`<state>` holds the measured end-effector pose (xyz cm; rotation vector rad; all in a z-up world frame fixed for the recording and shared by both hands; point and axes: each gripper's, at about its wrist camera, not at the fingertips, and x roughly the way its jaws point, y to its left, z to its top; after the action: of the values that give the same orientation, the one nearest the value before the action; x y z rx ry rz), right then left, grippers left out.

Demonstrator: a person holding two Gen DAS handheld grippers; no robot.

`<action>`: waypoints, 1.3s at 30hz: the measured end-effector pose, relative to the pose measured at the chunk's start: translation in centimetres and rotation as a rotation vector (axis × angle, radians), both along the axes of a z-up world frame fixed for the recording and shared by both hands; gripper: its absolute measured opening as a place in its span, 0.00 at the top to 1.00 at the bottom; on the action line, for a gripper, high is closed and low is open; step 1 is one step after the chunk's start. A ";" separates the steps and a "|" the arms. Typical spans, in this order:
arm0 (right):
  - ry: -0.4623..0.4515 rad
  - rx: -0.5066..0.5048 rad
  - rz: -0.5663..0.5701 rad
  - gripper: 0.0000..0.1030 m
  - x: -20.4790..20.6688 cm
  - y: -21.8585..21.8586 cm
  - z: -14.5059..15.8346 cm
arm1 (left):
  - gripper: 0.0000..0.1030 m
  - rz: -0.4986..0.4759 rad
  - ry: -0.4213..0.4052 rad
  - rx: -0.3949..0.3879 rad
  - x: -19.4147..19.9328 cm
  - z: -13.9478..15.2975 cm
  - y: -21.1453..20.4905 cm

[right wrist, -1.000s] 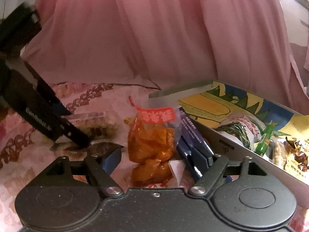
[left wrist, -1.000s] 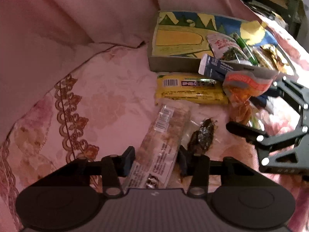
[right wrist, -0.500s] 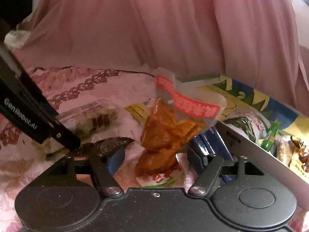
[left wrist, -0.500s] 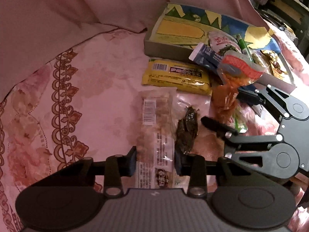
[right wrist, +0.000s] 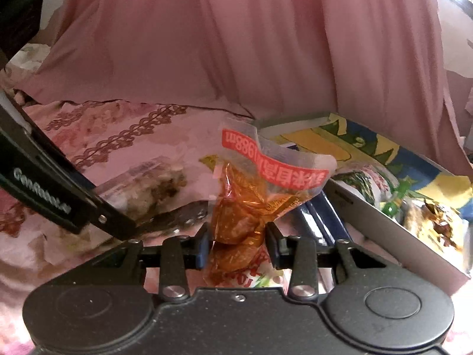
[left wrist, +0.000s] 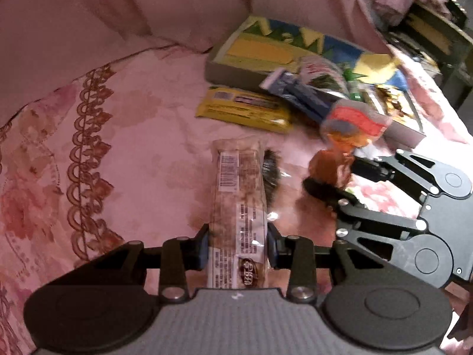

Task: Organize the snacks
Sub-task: 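Grasp the clear bread bag with the left tool while the right tool grasps the orange pickled-food bag, then carry the bread bag and orange bag into the grey box and release both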

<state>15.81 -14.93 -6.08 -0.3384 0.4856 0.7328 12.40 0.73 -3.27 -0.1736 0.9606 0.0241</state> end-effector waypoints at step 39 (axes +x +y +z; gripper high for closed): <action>-0.186 0.168 -0.209 0.61 -4.3 -6.9 5.6 | 0.61 0.062 -0.295 -0.084 -1.8 3.0 -1.5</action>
<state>11.47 -21.78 -0.46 -0.1923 0.2763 0.5286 10.64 -0.79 -0.27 -0.2765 0.6616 0.0144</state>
